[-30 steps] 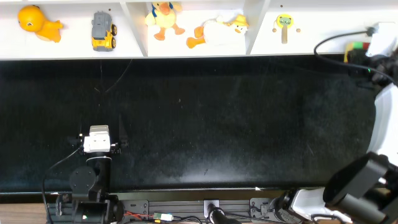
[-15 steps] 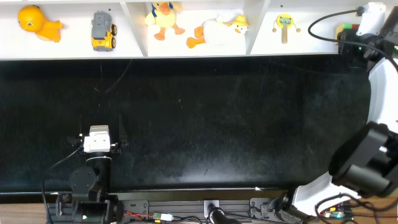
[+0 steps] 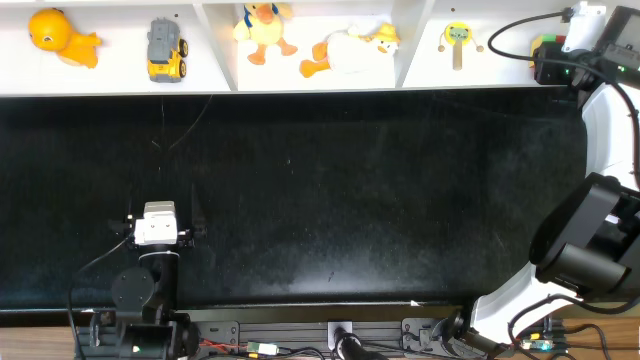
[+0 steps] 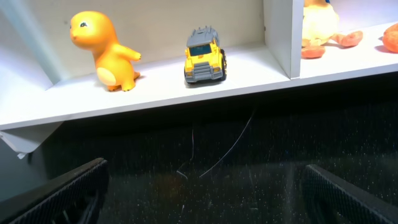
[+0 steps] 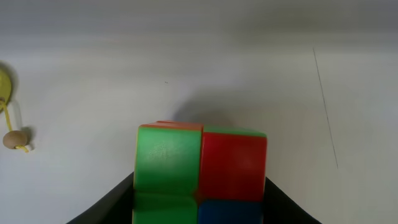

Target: Store Toys

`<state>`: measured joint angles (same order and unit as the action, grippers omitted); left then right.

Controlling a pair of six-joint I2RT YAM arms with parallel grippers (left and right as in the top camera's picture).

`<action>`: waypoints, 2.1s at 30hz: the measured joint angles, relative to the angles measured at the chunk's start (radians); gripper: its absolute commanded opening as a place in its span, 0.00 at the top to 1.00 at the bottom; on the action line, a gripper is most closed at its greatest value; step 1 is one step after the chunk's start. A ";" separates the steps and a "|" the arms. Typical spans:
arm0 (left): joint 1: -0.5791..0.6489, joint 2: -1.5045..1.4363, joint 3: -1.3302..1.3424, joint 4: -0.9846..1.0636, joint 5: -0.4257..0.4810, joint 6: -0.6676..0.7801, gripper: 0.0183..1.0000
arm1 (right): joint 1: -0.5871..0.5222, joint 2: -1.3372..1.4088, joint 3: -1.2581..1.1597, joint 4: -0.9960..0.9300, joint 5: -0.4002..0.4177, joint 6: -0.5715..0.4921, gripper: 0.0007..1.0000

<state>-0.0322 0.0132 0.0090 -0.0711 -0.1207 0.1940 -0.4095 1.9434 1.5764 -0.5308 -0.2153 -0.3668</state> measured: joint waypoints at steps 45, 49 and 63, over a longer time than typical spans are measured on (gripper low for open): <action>0.000 0.000 0.000 0.000 0.000 0.000 0.00 | 0.097 -0.850 -0.922 0.261 0.225 0.100 0.01; 0.000 0.000 0.000 0.000 0.000 0.000 0.00 | 0.190 -0.905 -1.012 0.322 0.282 0.146 0.01; 0.000 0.000 0.000 0.000 0.000 0.000 0.00 | 0.420 -0.918 -1.165 0.465 0.631 0.365 0.00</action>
<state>-0.0322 0.0132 0.0090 -0.0715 -0.1207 0.1940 0.0105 1.0256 0.4114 -0.0662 0.4160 -0.0017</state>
